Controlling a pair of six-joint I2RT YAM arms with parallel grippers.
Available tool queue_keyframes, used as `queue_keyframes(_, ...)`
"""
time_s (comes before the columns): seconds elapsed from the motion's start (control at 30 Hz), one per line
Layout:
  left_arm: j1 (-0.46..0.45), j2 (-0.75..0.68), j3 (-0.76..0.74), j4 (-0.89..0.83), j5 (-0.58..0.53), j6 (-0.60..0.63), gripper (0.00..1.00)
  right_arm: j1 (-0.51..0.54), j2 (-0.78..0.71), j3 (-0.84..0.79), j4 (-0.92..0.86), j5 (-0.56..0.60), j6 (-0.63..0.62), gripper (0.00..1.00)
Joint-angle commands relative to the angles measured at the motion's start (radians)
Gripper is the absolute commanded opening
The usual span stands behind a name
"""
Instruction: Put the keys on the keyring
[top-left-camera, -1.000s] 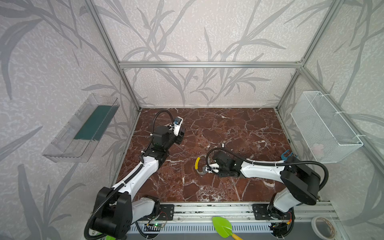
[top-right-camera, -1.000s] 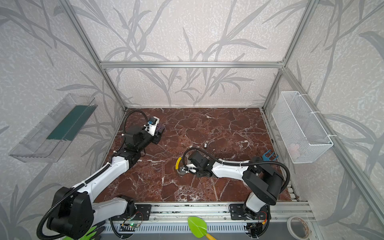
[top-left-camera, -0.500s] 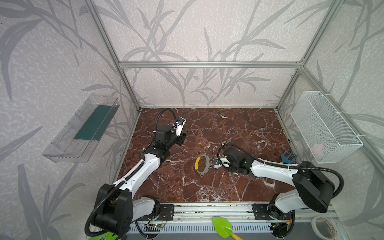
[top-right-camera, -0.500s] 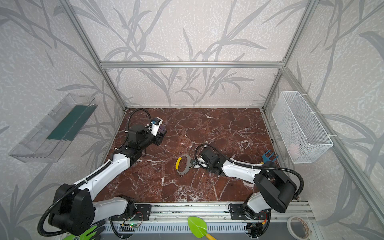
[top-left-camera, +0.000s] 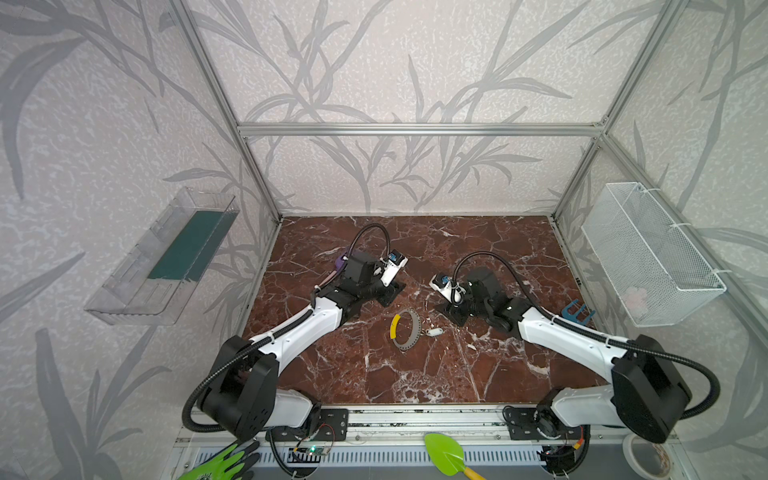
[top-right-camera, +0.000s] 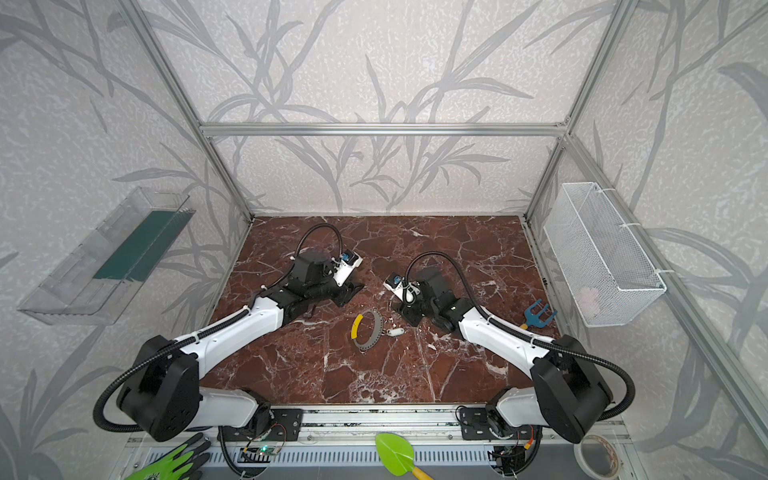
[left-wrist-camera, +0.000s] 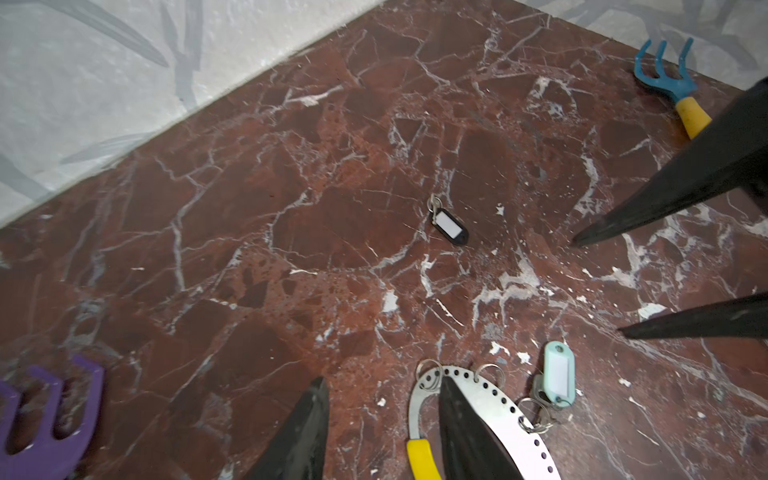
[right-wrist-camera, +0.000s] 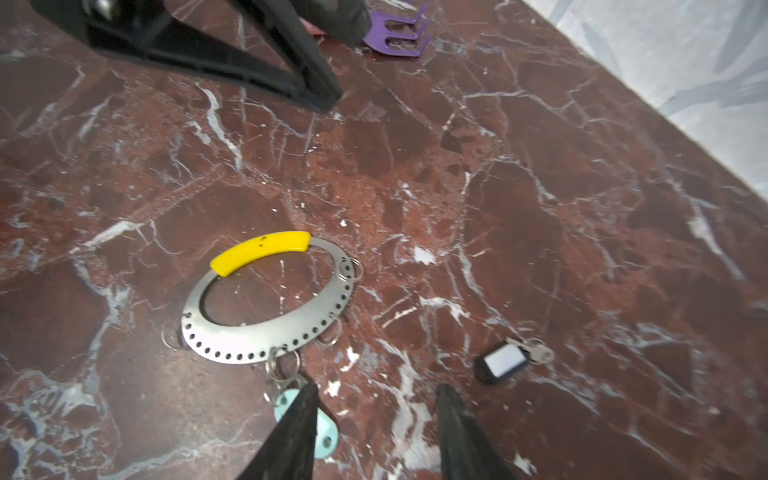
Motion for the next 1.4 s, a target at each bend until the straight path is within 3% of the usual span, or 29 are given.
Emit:
queue_keyframes(0.0,0.002,0.043,0.008,0.002,0.049,0.018,0.42,-0.01,0.088,0.009,0.099,-0.092,0.145,0.46)
queue_keyframes(0.13,-0.018,0.158,0.096,-0.099,0.084,0.093,0.39,-0.015,0.145,0.074,0.01,-0.066,0.18,0.45)
queue_keyframes(0.33,-0.07,0.225,0.073,-0.074,0.022,0.204,0.39,-0.058,0.14,0.037,0.087,0.017,0.268,0.45)
queue_keyframes(0.67,-0.12,0.21,0.092,-0.234,-0.008,0.339,0.38,-0.076,0.139,0.06,-0.055,-0.039,0.144,0.42)
queue_keyframes(0.87,-0.121,0.184,0.087,-0.199,-0.126,0.209,0.37,-0.064,0.195,0.081,-0.065,-0.121,0.121,0.37)
queue_keyframes(1.37,-0.122,0.161,0.033,-0.131,-0.095,0.138,0.37,-0.008,0.37,0.141,-0.056,-0.185,0.301,0.35)
